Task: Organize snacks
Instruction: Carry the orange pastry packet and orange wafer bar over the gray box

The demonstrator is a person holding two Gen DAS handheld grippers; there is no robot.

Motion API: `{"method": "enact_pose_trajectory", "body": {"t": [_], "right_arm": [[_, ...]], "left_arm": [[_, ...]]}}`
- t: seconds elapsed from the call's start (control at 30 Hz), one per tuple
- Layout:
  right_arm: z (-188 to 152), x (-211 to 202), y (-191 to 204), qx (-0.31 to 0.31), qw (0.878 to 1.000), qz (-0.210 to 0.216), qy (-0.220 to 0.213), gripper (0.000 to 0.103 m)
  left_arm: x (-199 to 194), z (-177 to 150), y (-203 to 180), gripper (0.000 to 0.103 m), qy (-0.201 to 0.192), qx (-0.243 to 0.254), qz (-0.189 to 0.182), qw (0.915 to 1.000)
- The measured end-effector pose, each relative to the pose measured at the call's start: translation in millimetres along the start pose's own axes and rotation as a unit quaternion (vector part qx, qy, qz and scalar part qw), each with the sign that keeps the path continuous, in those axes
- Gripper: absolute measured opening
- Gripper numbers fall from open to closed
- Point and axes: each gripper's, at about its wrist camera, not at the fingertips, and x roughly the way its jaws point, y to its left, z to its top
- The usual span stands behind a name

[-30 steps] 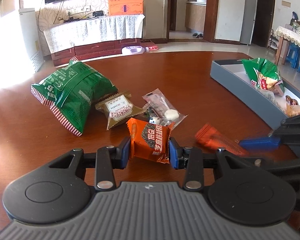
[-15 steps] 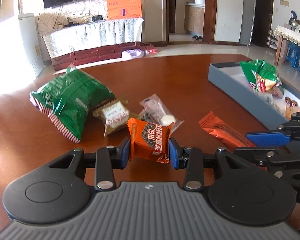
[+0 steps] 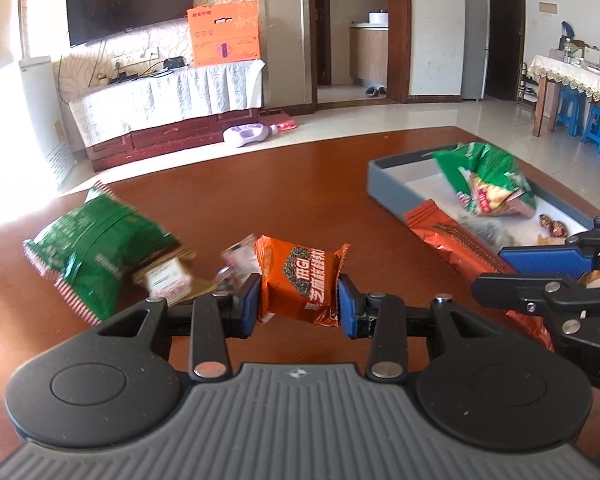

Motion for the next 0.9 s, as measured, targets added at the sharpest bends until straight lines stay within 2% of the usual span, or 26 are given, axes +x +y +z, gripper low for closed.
{"method": "enact_pose_trajectory", "body": {"t": [0.43, 0.9], "right_arm": [[-12, -24, -41, 0.020, 0.999, -0.046, -0.018, 0.023], [-26, -35, -94, 0.071, 0.994, -0.075, -0.021, 0.023]], "left_arm": [[12, 22, -69, 0.045, -0.012, 0.018, -0.042, 0.9989], [39, 36, -129, 0.045, -0.014, 0.027, -0.082, 0.9962]]}}
